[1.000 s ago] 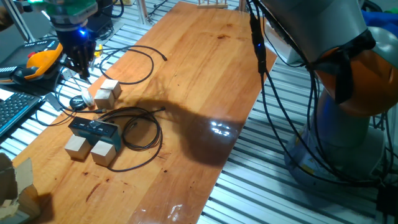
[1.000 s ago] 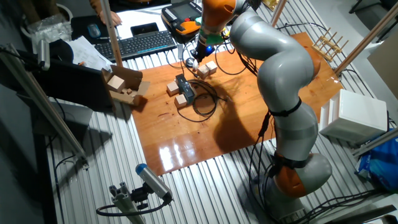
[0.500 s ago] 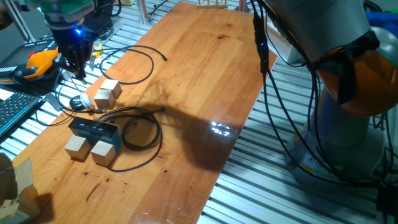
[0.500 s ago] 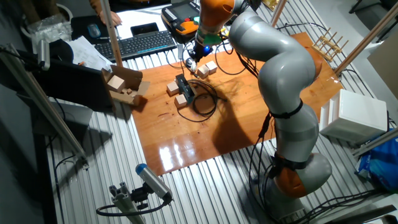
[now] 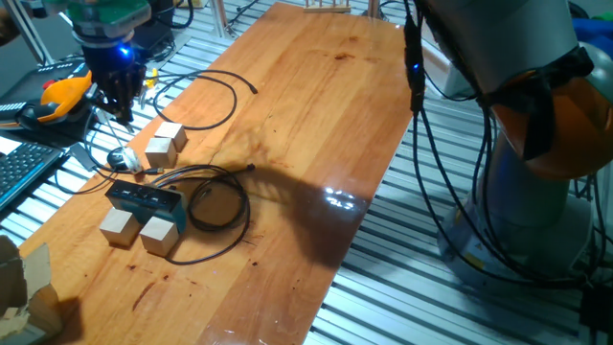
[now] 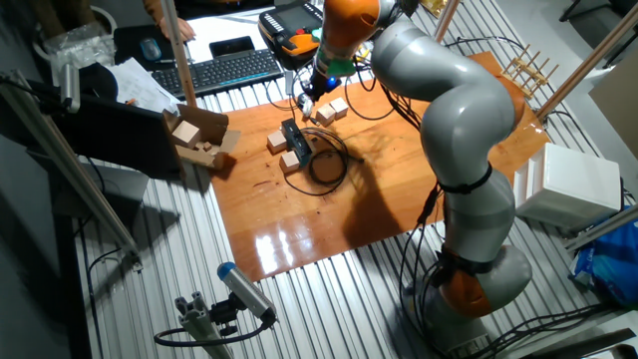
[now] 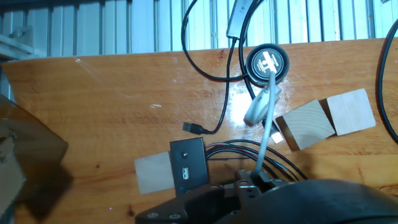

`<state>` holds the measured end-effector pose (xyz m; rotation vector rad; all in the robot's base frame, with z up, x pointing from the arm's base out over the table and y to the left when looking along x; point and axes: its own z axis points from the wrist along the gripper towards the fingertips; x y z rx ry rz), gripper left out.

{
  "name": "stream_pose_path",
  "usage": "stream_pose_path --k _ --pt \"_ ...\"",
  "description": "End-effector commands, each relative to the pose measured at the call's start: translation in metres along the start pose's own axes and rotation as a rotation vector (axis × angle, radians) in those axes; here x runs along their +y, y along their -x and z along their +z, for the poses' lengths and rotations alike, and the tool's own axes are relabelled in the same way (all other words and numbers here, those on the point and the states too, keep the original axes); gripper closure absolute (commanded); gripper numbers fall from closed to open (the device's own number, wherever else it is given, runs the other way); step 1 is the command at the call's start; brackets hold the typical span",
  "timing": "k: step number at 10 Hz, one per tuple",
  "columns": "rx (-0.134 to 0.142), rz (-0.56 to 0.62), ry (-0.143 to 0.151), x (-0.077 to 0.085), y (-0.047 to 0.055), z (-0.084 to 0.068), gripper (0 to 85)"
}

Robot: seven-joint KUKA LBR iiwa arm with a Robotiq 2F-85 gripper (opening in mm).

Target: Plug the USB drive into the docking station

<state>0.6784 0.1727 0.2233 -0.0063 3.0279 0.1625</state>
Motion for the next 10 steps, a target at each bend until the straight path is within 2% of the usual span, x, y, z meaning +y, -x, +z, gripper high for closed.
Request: stream_pose_path --k 1,4,5,6,8,10 --pt "0.006 -0.004 -0.008 -0.0001 0.0 0.0001 85.0" --pt "0.069 -0.002 0.013 -0.0001 0.0 0.0001 85.0" --pt "0.092 0.028 0.025 -0.0001 0.0 0.0001 85.0" --pt "0.122 0.061 0.026 -0.0001 0.0 0.0001 85.0" --pt "0.135 0.063 0.014 -0.0001 0.0 0.0001 85.0" --pt "0.151 0.044 0.022 -0.0001 0.0 0.0001 85.0"
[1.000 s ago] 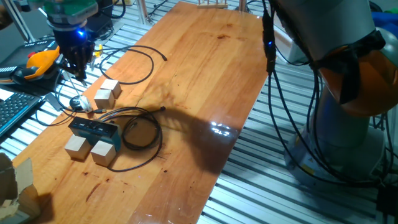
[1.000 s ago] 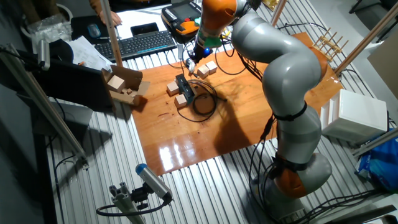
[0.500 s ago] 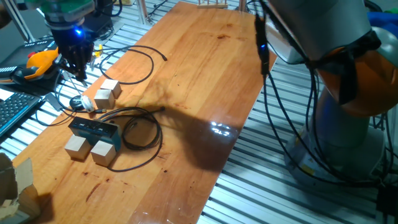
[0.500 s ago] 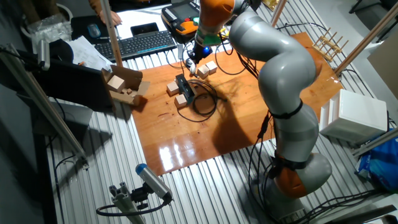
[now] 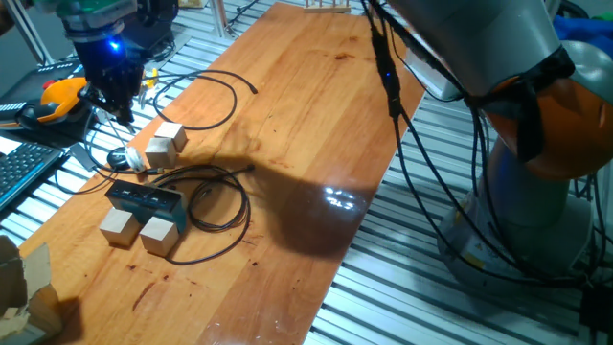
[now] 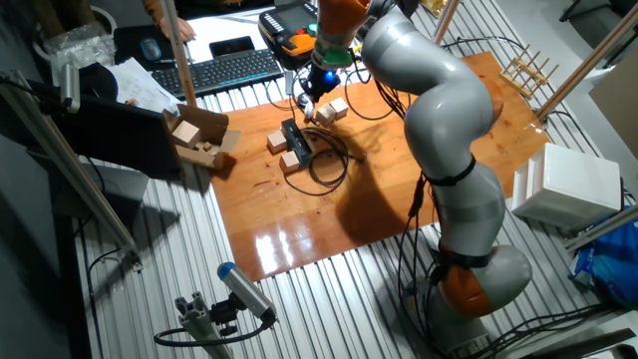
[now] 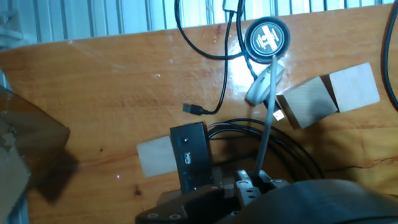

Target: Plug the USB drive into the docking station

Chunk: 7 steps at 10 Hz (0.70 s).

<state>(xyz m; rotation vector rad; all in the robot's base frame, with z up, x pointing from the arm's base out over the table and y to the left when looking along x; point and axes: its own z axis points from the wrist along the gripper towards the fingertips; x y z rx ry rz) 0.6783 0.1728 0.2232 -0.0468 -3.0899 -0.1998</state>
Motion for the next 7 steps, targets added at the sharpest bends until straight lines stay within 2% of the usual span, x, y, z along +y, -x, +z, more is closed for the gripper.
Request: stream_pose_path --k 1,2,3,4,5,7 --pt "0.003 0.002 -0.013 0.001 -0.001 0.0 85.0" --pt "0.001 0.018 -0.024 0.01 -0.01 0.001 85.0" --pt "-0.007 0.041 -0.018 0.018 -0.021 0.002 85.0" --pt "-0.027 0.051 -0.018 0.027 -0.032 0.005 85.0" --pt "-0.05 0.053 -0.021 0.034 -0.039 0.01 85.0" --pt "-0.094 0.032 -0.036 0.041 -0.042 0.021 85.0"
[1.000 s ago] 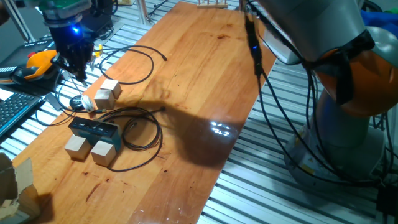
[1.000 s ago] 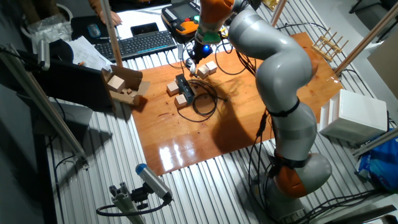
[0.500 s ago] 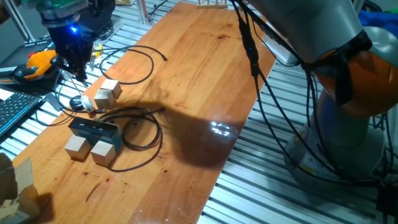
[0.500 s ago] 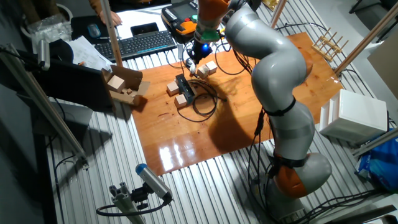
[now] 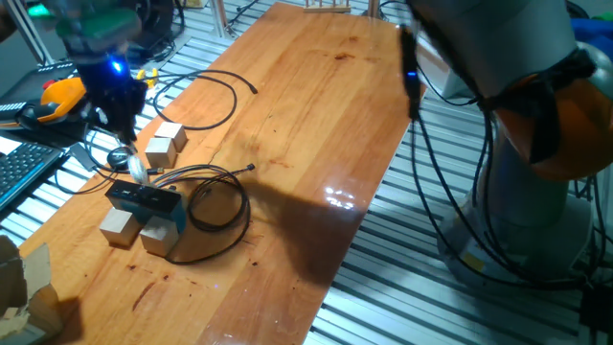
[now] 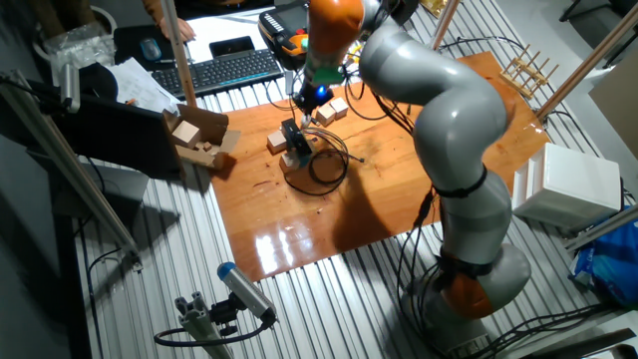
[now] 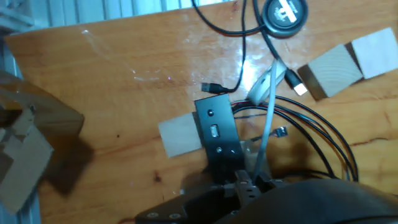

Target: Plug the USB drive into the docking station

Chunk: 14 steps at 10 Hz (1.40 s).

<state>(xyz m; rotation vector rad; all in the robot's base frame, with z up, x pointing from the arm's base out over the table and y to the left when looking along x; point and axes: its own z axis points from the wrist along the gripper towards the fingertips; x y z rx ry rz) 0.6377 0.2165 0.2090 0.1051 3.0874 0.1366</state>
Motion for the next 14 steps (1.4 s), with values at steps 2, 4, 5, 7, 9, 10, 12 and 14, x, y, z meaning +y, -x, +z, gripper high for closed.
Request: stream_pose_path --k 2,4,5,7,9,10,12,14 --pt "-0.048 -0.01 0.002 0.003 0.002 0.014 85.0" --pt "-0.067 -0.028 -0.009 0.009 -0.001 0.031 85.0" --pt "-0.065 -0.058 -0.022 0.01 -0.002 0.035 85.0" --pt "-0.058 -0.085 -0.033 0.015 -0.009 0.042 85.0" --pt "-0.062 -0.089 -0.028 0.015 -0.017 0.05 85.0" --pt "-0.068 -0.092 -0.027 0.014 -0.021 0.054 85.0" --pt "-0.066 -0.105 -0.021 0.012 -0.026 0.06 85.0" --pt "-0.074 -0.111 -0.032 0.011 -0.031 0.065 85.0"
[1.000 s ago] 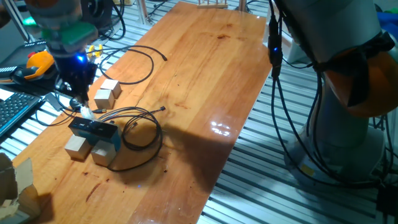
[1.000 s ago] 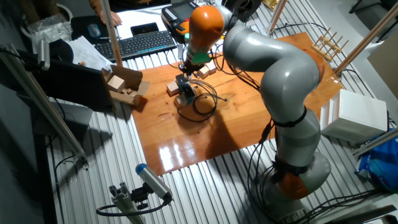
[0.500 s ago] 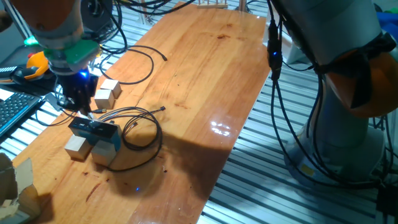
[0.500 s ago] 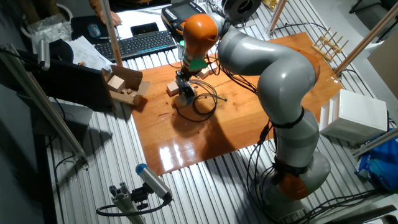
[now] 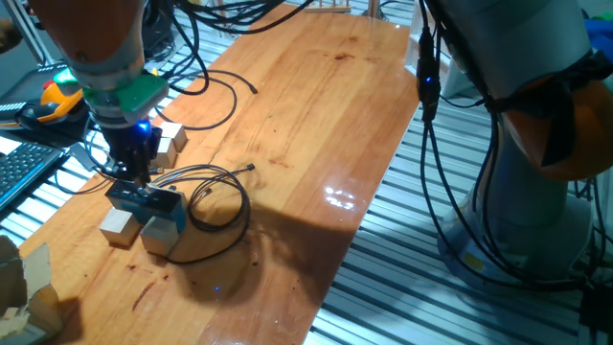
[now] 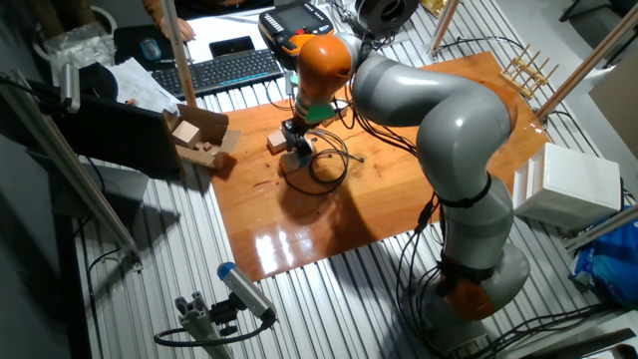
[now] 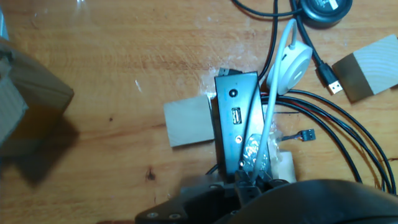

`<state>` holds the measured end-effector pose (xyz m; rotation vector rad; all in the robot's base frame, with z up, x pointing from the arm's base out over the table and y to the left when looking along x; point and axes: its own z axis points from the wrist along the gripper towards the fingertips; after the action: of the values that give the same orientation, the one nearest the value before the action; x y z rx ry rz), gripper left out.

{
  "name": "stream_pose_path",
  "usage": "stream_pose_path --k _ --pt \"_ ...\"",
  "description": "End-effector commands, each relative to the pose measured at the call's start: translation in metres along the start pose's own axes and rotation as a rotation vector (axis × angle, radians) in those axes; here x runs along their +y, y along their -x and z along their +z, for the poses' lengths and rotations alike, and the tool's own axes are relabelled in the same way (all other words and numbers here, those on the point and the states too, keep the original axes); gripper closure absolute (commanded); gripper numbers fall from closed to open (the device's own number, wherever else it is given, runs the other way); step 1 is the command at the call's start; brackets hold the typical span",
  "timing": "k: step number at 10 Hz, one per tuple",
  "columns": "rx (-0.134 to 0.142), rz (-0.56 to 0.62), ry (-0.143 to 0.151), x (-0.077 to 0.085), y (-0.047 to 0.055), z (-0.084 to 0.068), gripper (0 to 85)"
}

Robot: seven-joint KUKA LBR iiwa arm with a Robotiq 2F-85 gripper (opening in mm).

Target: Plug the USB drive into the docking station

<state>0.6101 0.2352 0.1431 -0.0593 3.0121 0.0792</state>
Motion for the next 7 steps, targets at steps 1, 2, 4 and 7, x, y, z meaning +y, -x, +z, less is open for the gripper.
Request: stream_pose_path --k 1,2,4,7 --pt "-0.007 0.001 0.0 -0.0003 -0.0022 0.0025 85.0" --pt "-0.01 0.001 0.0 -0.0003 -0.0037 0.0039 85.0" --pt "-0.012 0.001 0.001 0.0002 -0.006 0.005 85.0" --pt "-0.018 -0.001 0.007 -0.0018 -0.0064 0.0099 85.0"
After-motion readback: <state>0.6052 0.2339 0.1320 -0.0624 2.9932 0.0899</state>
